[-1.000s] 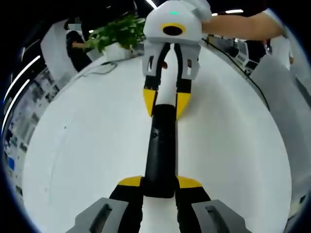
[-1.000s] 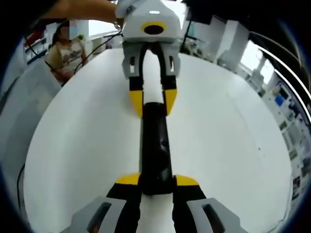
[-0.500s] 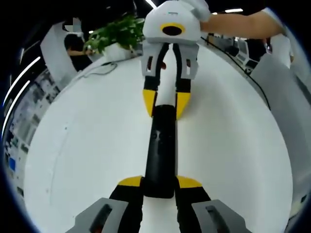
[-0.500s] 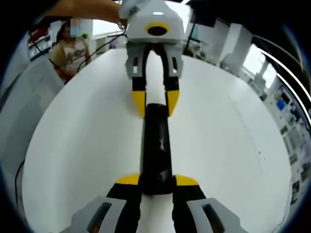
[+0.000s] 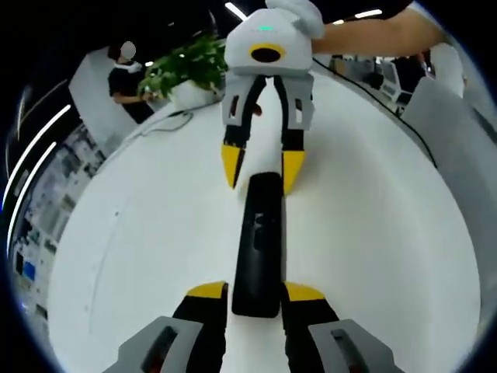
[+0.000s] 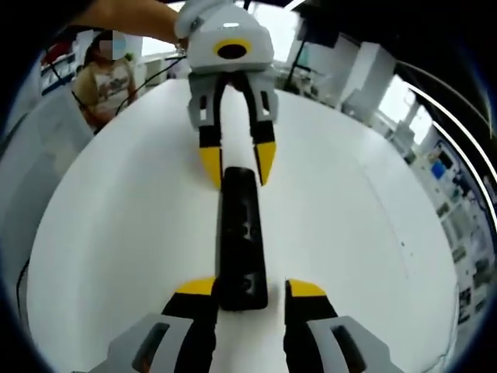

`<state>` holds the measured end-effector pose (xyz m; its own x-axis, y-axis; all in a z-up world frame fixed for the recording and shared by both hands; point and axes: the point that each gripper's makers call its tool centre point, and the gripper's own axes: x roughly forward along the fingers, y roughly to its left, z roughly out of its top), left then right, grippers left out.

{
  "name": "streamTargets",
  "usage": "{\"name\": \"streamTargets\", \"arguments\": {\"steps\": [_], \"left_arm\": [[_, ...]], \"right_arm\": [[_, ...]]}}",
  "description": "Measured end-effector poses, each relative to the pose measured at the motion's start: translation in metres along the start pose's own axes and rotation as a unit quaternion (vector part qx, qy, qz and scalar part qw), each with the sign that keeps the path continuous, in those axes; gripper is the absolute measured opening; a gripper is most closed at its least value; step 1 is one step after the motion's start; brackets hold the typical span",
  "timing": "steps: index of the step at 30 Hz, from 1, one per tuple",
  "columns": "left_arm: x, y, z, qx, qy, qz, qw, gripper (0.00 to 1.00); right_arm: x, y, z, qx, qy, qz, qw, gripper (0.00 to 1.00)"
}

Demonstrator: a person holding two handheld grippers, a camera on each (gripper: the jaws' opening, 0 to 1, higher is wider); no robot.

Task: Press the specified remote control buttons in sequence, fully releasing each button before pressing the next.

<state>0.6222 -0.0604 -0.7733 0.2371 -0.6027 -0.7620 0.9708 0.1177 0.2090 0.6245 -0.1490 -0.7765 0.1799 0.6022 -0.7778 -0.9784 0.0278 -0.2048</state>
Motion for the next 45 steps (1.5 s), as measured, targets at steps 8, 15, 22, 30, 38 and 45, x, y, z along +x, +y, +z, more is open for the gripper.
{"name": "streamTargets", "arguments": {"steps": [8,15,22,30,38,45], "left_arm": [[-0.004,-0.002,0.001,-0.012,-0.027,0.039,0.9988,0.26],[-0.006,-0.002,0.001,-0.008,-0.047,0.071,0.9964,0.27],[-0.009,0.001,0.001,-0.023,-0.071,0.102,0.9920,0.29],[-0.020,0.011,0.010,-0.102,-0.125,0.155,0.9747,0.56],[-0.045,0.016,0.015,-0.234,-0.205,0.235,0.9207,0.63],[-0.061,0.004,0.007,-0.265,-0.211,0.265,0.9027,0.73]], "right_arm": [[-0.002,-0.003,-0.002,0.026,-0.015,-0.031,0.9991,0.34],[-0.004,-0.005,-0.002,0.036,-0.029,-0.053,0.9975,0.36],[-0.008,-0.006,-0.004,0.054,-0.049,-0.077,0.9944,0.42],[-0.027,-0.008,0.005,0.137,-0.125,-0.123,0.9749,0.48],[-0.048,-0.014,0.000,0.233,-0.193,-0.189,0.9342,0.52],[-0.058,0.002,-0.009,0.282,-0.187,-0.205,0.9185,0.61]]}}
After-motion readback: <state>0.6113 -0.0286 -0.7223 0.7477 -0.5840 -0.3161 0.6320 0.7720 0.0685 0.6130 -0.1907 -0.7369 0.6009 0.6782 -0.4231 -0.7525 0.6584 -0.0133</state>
